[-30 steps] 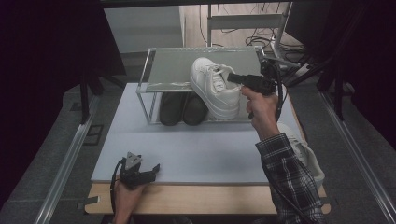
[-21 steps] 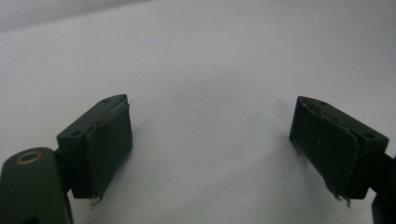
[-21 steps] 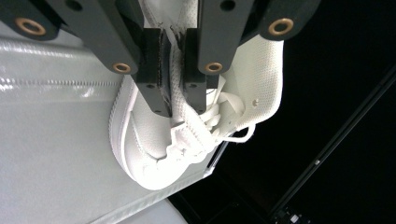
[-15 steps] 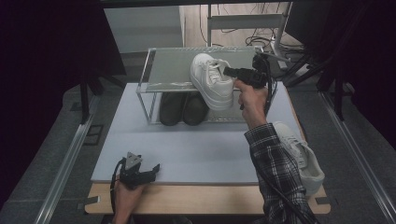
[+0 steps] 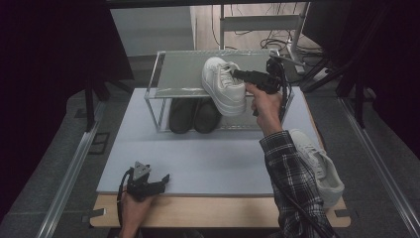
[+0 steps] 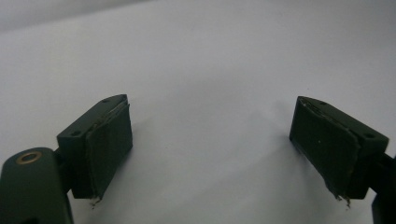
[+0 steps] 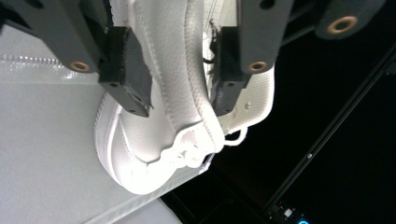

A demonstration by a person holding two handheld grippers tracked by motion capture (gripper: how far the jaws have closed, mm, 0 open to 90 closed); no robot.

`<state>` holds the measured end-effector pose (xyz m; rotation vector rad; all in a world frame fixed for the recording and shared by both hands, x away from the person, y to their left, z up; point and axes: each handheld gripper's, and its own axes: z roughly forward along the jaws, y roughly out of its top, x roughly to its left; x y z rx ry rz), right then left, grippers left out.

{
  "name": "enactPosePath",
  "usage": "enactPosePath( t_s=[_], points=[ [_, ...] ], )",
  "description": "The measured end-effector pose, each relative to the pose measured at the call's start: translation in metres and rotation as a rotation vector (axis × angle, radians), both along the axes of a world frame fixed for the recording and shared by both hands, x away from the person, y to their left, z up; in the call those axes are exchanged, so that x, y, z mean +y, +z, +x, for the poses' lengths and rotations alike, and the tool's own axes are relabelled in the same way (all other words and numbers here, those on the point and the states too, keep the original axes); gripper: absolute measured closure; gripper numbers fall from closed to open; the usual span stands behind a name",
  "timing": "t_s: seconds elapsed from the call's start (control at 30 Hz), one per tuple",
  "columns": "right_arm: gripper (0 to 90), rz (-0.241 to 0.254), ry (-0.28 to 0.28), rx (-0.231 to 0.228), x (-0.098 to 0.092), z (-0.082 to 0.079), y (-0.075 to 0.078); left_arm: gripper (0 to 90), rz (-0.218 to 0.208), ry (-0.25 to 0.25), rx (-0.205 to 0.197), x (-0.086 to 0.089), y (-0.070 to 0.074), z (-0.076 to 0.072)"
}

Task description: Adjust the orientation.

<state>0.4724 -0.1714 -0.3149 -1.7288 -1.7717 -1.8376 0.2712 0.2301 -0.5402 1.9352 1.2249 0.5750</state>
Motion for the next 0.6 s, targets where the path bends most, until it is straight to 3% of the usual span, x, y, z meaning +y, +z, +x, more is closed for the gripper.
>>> enactPosePath(
  t_s=[0.23, 0.33, 0.5, 0.6],
  points=[
    [54.6, -0.039, -0.005, -0.056, -0.013, -0.009, 0.014, 12.7, 0.000, 0.000, 0.000, 0.000, 0.000, 0.000],
    [55.0, -0.031, -0.005, -0.069, -0.025, -0.017, 0.019, 12.7, -0.001, 0.000, 0.001, 0.000, 0.000, 0.000],
    [58.1, -0.061, 0.013, -0.088, -0.037, -0.030, 0.021, 12.6, 0.001, 0.000, 0.000, 0.000, 0.000, 0.000],
    [61.3, -0.054, 0.037, -0.105, -0.043, -0.039, 0.019, 12.7, 0.001, 0.000, 0.000, 0.000, 0.000, 0.000]
  ],
)
